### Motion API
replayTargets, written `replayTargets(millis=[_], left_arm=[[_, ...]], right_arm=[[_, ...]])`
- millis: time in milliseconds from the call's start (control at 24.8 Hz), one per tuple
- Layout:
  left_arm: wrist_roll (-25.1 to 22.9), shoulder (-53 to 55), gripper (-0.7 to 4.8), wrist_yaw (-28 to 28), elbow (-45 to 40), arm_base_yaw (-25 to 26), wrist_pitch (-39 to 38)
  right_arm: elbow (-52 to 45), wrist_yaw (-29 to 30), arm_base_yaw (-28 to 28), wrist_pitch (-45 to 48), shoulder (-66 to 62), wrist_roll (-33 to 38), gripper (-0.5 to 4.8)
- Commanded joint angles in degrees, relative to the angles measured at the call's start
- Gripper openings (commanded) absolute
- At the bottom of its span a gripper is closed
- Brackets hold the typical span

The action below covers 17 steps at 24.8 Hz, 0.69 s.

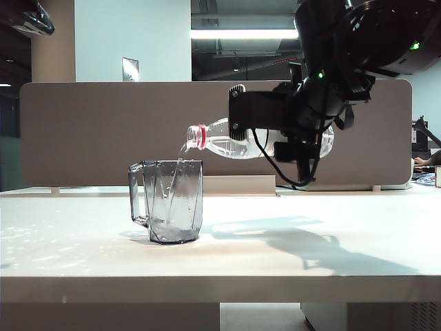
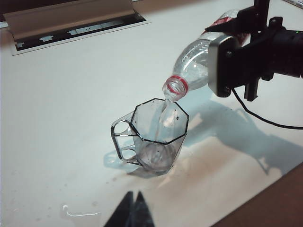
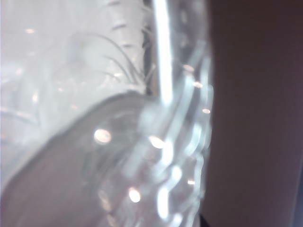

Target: Pick up the mineral water bottle on the table and pour water into the mug until it's half full.

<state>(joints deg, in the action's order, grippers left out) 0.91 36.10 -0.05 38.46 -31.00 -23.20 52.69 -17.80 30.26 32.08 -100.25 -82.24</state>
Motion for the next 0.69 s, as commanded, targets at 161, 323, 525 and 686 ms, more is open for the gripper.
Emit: replayTargets(millis=[161,323,525,686], left_arm=[[-0.07,-0.07,-0.01,0.26,0.22,0.02,0.55],[-0.07,-0.07,-0.01,0.24,0.22,0.02,0.55],[-0.07,-0.07,-0.01,0.24,0.22,0.02,0.55],[-0.07,-0.07,-0.01,0.24,0.22,0.02,0.55]], right_arm=[[0.9,-0.5,0.11,2.84,0.79,-4.04,2.29],[1.01,-0.5,0.11,2.91,0.79,-6.56,2.3],[1.11,-0.72,0.11,3.43,0.79,-6.82,2.29],[1.11,-0.7,0.11,4.96,0.79,-7.89,2.29]])
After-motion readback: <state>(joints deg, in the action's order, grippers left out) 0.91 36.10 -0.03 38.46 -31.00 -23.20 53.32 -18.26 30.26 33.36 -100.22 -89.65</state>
